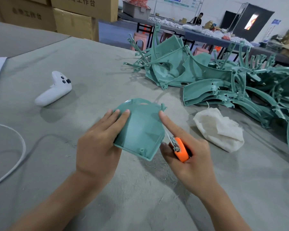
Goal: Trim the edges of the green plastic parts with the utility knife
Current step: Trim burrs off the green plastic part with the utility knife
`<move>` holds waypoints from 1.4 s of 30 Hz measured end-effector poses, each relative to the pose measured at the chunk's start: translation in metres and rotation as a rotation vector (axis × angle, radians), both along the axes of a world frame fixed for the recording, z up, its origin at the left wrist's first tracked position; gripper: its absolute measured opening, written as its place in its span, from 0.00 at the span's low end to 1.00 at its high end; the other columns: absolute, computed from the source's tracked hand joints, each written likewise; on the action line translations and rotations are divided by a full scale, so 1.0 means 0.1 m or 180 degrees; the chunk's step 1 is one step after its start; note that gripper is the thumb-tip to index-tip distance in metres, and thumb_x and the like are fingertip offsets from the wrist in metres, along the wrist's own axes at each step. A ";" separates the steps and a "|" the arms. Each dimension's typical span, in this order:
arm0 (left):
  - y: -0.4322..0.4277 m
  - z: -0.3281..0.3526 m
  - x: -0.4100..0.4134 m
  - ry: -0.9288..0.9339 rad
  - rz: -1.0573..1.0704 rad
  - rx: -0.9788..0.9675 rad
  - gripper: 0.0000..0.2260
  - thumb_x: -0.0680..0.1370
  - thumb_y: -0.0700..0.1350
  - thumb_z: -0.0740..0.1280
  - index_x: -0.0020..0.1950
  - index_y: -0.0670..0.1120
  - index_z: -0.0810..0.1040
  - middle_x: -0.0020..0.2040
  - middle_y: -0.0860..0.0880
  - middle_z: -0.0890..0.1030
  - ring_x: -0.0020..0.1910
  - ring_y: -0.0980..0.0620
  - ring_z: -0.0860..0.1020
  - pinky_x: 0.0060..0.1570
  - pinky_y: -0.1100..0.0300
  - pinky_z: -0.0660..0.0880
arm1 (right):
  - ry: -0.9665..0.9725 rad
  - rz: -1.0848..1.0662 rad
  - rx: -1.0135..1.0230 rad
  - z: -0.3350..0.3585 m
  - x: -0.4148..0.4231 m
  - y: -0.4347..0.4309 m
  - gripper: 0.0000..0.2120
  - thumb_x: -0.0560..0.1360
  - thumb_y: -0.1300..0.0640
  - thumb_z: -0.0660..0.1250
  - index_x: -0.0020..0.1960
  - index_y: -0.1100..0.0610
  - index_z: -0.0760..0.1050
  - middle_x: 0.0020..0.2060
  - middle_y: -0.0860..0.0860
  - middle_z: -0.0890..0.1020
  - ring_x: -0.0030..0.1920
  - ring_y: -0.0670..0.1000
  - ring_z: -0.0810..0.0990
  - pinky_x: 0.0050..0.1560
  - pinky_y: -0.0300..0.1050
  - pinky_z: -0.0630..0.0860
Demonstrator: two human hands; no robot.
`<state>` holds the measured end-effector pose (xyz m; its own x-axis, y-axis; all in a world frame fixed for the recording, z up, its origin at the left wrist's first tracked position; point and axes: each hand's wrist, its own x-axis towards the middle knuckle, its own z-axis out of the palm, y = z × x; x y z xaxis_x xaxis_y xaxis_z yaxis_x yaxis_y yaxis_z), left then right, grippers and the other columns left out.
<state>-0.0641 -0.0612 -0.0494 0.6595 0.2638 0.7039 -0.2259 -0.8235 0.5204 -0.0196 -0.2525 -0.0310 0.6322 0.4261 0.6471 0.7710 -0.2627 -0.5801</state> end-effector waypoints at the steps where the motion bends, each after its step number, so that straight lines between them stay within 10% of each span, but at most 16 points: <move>1: 0.01 0.00 0.00 0.0024 0.0020 0.0002 0.26 0.65 0.29 0.65 0.64 0.39 0.78 0.62 0.38 0.78 0.61 0.34 0.76 0.62 0.51 0.68 | 0.0010 0.0034 0.0068 0.01 -0.01 0.00 0.34 0.70 0.69 0.70 0.72 0.44 0.71 0.27 0.48 0.62 0.27 0.46 0.58 0.30 0.32 0.59; 7: 0.00 0.05 0.00 0.0087 0.0046 0.0214 0.27 0.63 0.30 0.64 0.63 0.39 0.78 0.61 0.37 0.79 0.60 0.33 0.76 0.59 0.50 0.70 | 0.0167 0.0291 0.0892 0.10 -0.12 0.06 0.10 0.74 0.48 0.73 0.55 0.47 0.81 0.25 0.49 0.66 0.25 0.48 0.63 0.29 0.35 0.63; 12: 0.01 0.03 0.01 -0.0053 -0.0096 0.0190 0.25 0.64 0.30 0.65 0.61 0.38 0.79 0.61 0.39 0.79 0.62 0.35 0.75 0.61 0.51 0.69 | 0.0068 0.0223 0.0906 0.16 -0.13 0.07 0.09 0.75 0.49 0.71 0.51 0.53 0.81 0.27 0.40 0.72 0.26 0.41 0.65 0.32 0.29 0.64; 16: -0.04 0.07 0.01 -0.0377 -0.0488 0.0287 0.19 0.71 0.33 0.61 0.61 0.40 0.79 0.61 0.44 0.78 0.62 0.46 0.77 0.64 0.55 0.71 | 0.0196 0.0171 0.1010 0.19 -0.13 0.05 0.06 0.75 0.46 0.71 0.52 0.42 0.81 0.24 0.51 0.66 0.25 0.49 0.63 0.30 0.33 0.62; 22: -0.12 0.09 -0.01 -0.0535 -0.0664 0.0480 0.16 0.80 0.39 0.55 0.67 0.41 0.72 0.66 0.46 0.74 0.66 0.53 0.72 0.69 0.65 0.65 | 0.0289 -0.0113 0.0927 0.21 -0.13 0.03 0.09 0.71 0.48 0.74 0.50 0.45 0.80 0.25 0.49 0.69 0.24 0.46 0.66 0.30 0.34 0.66; 27: 0.04 0.08 0.04 -0.0713 0.0101 0.0493 0.20 0.77 0.34 0.56 0.67 0.44 0.73 0.67 0.45 0.73 0.66 0.52 0.71 0.66 0.57 0.69 | 0.0463 -0.0232 0.0408 0.17 -0.13 0.03 0.26 0.74 0.27 0.59 0.51 0.48 0.78 0.27 0.54 0.70 0.26 0.48 0.67 0.29 0.43 0.65; 31: 0.06 0.06 0.05 -0.0699 0.0263 0.0571 0.21 0.77 0.35 0.57 0.68 0.44 0.74 0.67 0.45 0.74 0.67 0.51 0.72 0.64 0.54 0.70 | 0.0192 -0.0368 -0.0067 0.14 -0.16 0.09 0.17 0.78 0.31 0.55 0.39 0.41 0.67 0.26 0.44 0.66 0.26 0.42 0.65 0.30 0.29 0.59; 42: 0.02 0.08 0.02 -0.0675 0.0060 0.0738 0.18 0.79 0.37 0.54 0.66 0.38 0.75 0.66 0.44 0.75 0.65 0.48 0.74 0.63 0.52 0.71 | 0.0216 -0.0166 -0.0243 0.07 -0.14 0.12 0.30 0.77 0.30 0.55 0.36 0.57 0.68 0.26 0.47 0.63 0.25 0.44 0.62 0.28 0.34 0.58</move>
